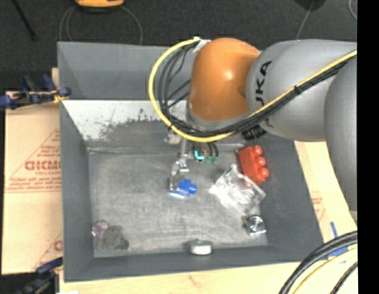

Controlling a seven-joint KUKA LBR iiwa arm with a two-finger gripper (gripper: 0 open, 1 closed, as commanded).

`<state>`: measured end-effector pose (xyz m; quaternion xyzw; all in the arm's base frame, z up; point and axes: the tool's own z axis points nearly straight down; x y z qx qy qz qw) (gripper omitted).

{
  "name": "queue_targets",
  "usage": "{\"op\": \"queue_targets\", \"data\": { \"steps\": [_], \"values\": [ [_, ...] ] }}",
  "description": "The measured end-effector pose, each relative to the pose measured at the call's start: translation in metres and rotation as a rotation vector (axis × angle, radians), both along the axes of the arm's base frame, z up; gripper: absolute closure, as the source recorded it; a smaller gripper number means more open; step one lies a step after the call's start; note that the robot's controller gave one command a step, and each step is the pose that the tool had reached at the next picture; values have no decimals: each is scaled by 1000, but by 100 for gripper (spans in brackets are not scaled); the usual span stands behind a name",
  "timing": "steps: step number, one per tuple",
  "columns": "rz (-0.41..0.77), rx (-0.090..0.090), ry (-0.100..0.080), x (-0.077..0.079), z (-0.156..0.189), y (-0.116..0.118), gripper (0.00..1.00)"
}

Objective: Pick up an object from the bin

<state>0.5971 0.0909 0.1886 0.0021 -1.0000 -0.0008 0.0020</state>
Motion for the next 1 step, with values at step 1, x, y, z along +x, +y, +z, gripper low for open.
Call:
{"op": "queue_targets", "data": {
  "steps": [1],
  "values": [
    [178,-4,-1,-36,-64,-57,0]
  ]
}}
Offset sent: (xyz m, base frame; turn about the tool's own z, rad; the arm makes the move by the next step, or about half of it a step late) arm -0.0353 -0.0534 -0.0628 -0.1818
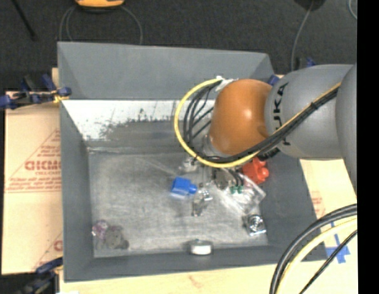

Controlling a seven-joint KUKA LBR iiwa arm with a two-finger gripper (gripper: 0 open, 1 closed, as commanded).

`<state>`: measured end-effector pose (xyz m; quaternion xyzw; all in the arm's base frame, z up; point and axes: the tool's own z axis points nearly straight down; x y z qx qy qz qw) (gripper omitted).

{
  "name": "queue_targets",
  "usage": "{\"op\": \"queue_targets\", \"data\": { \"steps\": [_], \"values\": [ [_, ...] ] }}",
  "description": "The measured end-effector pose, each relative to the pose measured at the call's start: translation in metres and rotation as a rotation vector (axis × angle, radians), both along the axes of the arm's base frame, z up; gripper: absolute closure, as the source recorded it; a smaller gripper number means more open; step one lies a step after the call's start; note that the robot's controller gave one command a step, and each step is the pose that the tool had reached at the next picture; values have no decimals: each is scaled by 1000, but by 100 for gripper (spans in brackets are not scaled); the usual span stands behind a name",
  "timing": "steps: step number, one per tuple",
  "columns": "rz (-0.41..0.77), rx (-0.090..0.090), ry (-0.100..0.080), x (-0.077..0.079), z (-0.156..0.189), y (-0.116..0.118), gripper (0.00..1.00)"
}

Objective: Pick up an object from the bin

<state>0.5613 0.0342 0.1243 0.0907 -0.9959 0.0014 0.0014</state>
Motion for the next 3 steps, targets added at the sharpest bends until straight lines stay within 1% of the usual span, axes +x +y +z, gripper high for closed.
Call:
{"op": "queue_targets", "data": {
  "steps": [1,2,3],
  "values": [
    [68,2,-13,1,-51,7,0],
    [66,4,-24,4,-46,8,100],
    [197,1,-15,14,132,4,100]
  ]
}}
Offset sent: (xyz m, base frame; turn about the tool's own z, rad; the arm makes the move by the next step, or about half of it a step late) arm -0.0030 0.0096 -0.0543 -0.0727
